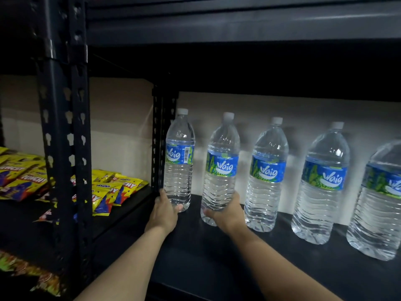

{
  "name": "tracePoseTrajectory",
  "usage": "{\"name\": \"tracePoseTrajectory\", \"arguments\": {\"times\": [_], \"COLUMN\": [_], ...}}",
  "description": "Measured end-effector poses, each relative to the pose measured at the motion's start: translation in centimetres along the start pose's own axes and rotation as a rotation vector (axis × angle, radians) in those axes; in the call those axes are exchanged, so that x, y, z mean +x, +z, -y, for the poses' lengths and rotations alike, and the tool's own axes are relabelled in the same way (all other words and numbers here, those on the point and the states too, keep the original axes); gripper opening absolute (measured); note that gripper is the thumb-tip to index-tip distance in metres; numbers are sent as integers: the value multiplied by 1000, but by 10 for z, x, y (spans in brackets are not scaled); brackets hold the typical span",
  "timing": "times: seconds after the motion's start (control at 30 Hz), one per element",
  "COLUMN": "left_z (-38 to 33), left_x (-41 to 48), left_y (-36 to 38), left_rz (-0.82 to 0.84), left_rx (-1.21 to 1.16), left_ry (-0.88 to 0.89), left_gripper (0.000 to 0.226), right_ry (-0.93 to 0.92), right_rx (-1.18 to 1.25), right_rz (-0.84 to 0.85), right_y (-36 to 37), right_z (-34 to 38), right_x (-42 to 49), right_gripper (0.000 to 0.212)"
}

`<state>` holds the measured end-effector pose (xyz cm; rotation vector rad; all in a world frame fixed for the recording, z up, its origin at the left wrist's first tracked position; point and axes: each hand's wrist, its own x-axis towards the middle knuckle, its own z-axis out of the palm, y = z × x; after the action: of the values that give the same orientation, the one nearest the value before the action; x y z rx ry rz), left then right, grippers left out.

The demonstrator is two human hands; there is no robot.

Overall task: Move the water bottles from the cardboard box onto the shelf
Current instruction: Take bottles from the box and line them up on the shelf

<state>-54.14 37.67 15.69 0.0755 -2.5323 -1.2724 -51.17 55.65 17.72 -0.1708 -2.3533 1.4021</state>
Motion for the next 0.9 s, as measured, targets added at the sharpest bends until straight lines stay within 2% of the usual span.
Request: {"name": "tracePoseTrajectory", "arguments": {"times": [0.07,0.23,0.4,0.47,0.6,0.83,0.9], "left_z": [-1,-2,-4,-4,-1,-1,-1], "left_x": [-1,-2,-3,-5,-4,-6,-9], "left_y": [-1,-1,-2,-2,-4,-5,-5], "left_rz": [-2,-8,1,6,9,24,44], "left_rx": [-2,2,17,35,207,344,431], "left_ry": [-5,-14,-8,-5,-13,-41,-45], "left_gripper": [78,78,79,81,84,70,79], "right_ry": [32,58,33,21,35,25,1], "right_rx": [-35,-31,-117,-199,-314,-324,-362], "right_rz": [-24,-52,-58,-35,3,84,73], "right_y": [1,7,14,18,22,14,14], "right_z": [-8,-9,-12,-12,-12,-14,-15], "right_x": [-4,-7,-6,-5,-4,-2,-4], "right_gripper": [79,72,76,85,100,87,83]}}
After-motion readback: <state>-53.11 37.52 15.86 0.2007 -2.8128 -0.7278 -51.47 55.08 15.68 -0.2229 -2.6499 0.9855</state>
